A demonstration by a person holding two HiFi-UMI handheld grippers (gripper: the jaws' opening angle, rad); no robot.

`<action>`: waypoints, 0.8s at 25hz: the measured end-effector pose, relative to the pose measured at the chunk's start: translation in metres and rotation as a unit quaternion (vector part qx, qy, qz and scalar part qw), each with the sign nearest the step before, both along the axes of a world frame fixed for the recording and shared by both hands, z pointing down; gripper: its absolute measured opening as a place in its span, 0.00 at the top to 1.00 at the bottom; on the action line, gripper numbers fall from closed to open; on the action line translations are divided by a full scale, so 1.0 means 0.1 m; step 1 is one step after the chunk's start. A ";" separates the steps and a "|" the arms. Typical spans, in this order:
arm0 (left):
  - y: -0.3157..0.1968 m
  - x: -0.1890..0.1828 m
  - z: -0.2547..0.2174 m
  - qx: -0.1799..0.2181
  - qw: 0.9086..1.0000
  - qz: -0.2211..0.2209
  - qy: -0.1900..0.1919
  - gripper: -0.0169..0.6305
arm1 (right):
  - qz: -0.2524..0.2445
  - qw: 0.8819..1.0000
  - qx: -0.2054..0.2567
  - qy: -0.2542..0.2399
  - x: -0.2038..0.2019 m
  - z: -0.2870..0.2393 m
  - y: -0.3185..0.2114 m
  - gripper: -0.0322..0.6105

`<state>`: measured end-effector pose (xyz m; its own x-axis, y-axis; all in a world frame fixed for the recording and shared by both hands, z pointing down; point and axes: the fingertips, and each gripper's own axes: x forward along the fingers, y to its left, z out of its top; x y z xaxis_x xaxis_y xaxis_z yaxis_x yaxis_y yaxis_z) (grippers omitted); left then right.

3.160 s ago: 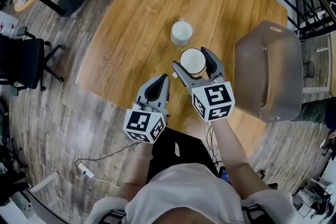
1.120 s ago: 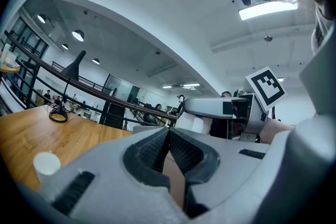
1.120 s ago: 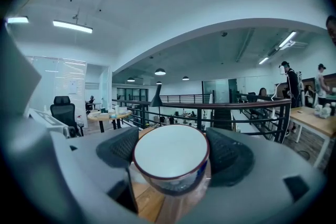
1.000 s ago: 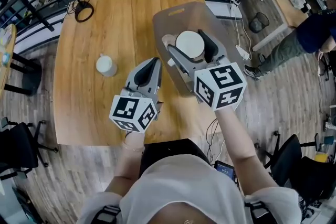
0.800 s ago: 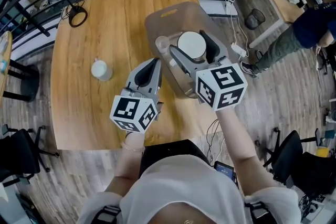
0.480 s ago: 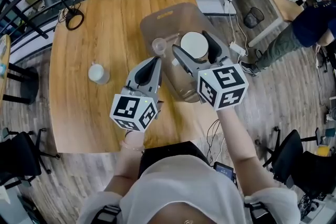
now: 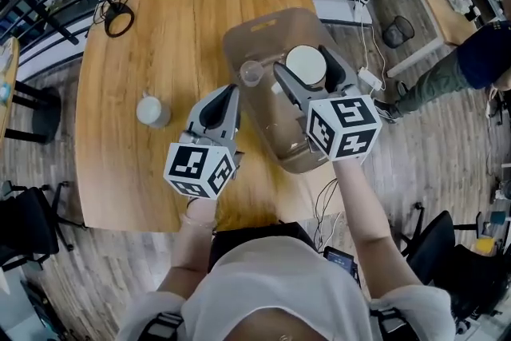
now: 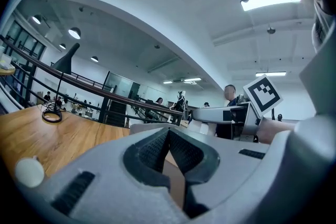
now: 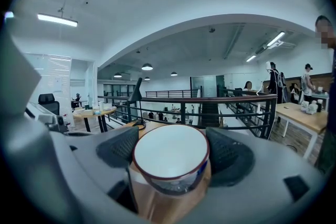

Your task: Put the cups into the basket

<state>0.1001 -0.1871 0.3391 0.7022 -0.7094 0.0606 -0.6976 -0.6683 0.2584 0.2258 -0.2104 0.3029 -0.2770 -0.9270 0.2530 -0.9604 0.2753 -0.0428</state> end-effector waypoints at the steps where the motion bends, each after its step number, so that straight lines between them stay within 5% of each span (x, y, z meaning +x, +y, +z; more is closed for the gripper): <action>1: -0.04 -0.02 0.01 -0.001 1.000 -0.004 -0.001 0.96 | -0.001 1.000 -0.002 0.002 0.00 0.02 -0.05 0.34; 20: -0.74 -0.23 0.53 -0.037 0.999 -0.030 -0.004 0.96 | 0.009 0.999 -0.032 0.018 0.03 0.52 -0.80 0.34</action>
<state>0.0768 -0.2612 0.3925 0.6571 -0.7443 0.1195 -0.7385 -0.6039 0.2997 0.2286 -0.2908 0.3552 -0.2502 -0.9132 0.3216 -0.9664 0.2556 -0.0262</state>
